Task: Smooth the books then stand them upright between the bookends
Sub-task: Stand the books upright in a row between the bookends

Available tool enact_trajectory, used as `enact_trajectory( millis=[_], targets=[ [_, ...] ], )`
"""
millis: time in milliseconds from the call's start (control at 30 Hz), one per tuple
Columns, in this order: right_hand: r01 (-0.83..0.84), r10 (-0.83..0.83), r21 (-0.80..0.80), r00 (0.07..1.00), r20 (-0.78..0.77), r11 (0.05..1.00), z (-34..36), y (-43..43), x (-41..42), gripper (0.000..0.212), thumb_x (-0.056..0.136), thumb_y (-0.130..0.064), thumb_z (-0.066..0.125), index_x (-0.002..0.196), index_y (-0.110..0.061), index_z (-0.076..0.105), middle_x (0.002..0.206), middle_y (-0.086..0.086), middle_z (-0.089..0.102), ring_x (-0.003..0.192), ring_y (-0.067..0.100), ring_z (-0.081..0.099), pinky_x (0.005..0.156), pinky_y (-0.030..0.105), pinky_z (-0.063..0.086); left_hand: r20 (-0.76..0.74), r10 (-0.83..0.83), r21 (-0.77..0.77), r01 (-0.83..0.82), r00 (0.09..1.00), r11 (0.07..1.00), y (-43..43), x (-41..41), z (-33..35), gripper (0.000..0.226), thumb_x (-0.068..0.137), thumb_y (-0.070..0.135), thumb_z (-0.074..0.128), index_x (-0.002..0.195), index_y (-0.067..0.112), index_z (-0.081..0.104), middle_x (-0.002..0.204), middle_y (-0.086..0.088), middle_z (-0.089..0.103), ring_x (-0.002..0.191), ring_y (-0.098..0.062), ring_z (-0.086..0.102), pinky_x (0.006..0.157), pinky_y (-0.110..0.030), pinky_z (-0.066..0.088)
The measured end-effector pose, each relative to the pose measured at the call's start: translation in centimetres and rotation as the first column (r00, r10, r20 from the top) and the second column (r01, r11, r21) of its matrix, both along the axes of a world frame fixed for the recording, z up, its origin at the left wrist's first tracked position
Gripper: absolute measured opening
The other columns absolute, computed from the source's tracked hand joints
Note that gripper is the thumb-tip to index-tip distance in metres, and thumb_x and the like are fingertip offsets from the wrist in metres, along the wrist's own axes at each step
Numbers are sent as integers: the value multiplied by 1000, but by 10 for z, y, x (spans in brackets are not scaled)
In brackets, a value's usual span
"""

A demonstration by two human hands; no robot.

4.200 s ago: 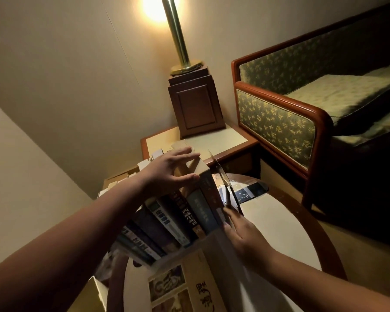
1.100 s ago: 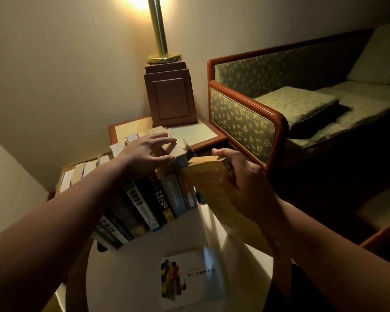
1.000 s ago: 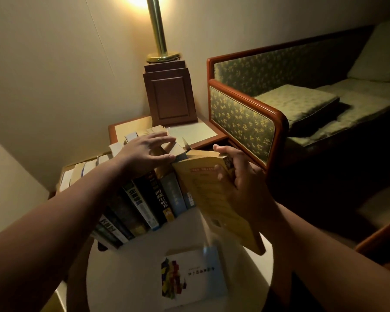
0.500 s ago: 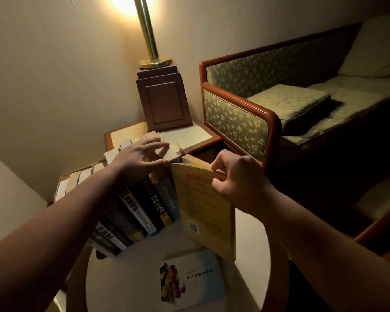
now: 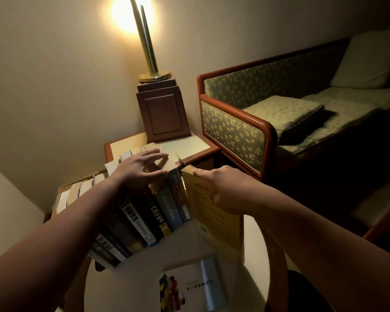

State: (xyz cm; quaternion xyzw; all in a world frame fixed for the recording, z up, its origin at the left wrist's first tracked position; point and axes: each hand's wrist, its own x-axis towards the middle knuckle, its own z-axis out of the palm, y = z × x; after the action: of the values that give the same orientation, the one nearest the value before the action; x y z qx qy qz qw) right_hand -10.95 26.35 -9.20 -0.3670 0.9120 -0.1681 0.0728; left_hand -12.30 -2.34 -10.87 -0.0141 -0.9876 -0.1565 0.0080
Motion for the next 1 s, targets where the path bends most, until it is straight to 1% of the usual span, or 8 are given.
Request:
enact_trajectory(
  millis=[133,200,300,433,567,700,867,1000],
  targets=[
    [-15,20,68,998,-63,998,13,-1,-5,70,96,-1,51,155,-29,27,137,6,54,110,21,58,71,21,45,-3,6,14,-6,1000,1000,0,-1,0,121,40,108,19,143,47,40,161,9,28,145,-25,30,111,-52,34],
    [-23,28,79,998,-65,997,17,-4,-8,69,95,0,49,154,-31,30,141,5,51,115,21,55,76,22,46,-2,7,14,-7,1000,1000,0,-1,0,122,40,108,19,143,47,40,161,9,28,144,-25,31,111,-50,34],
    [-11,13,42,999,-39,999,19,-13,-12,69,95,2,48,152,-34,34,150,0,45,121,18,51,76,20,41,-3,-3,5,3,1000,1000,-1,-2,1,125,39,108,18,144,44,41,161,8,28,144,-25,31,111,-49,34],
    [39,-39,-15,998,-43,999,14,-22,-23,68,92,1,53,150,-34,39,144,1,52,106,15,54,73,19,44,-2,-3,17,3,1000,1000,-5,-2,0,126,41,108,20,145,40,44,160,7,29,142,-24,34,110,-48,37],
    [61,-63,-25,995,-83,998,9,-24,-31,66,93,-4,55,149,-34,40,140,-1,54,108,17,55,76,20,44,-1,-2,5,2,1000,1000,-6,-2,-1,127,41,108,19,145,40,43,160,8,28,143,-23,33,111,-48,37],
    [98,-103,-63,993,-64,993,3,-23,-38,66,92,-4,54,148,-37,41,139,-2,55,96,10,47,69,17,42,-4,5,-1,-5,1000,1000,-5,0,-1,128,40,109,18,146,40,42,160,8,28,143,-24,33,112,-49,36],
    [99,-105,-112,993,-46,989,-1,-19,-37,67,92,-1,55,146,-39,43,142,-3,54,105,12,53,69,13,42,6,11,5,-11,1000,1000,-2,1,2,131,37,109,17,146,40,41,160,7,28,143,-24,32,113,-49,36],
    [93,-99,-134,994,-39,987,-4,-13,-32,69,93,-2,55,147,-41,41,137,-2,58,90,11,55,60,14,47,10,11,-6,-11,1000,1000,-1,1,3,133,36,109,14,147,40,39,161,7,27,143,-24,32,112,-48,36]
  ],
)
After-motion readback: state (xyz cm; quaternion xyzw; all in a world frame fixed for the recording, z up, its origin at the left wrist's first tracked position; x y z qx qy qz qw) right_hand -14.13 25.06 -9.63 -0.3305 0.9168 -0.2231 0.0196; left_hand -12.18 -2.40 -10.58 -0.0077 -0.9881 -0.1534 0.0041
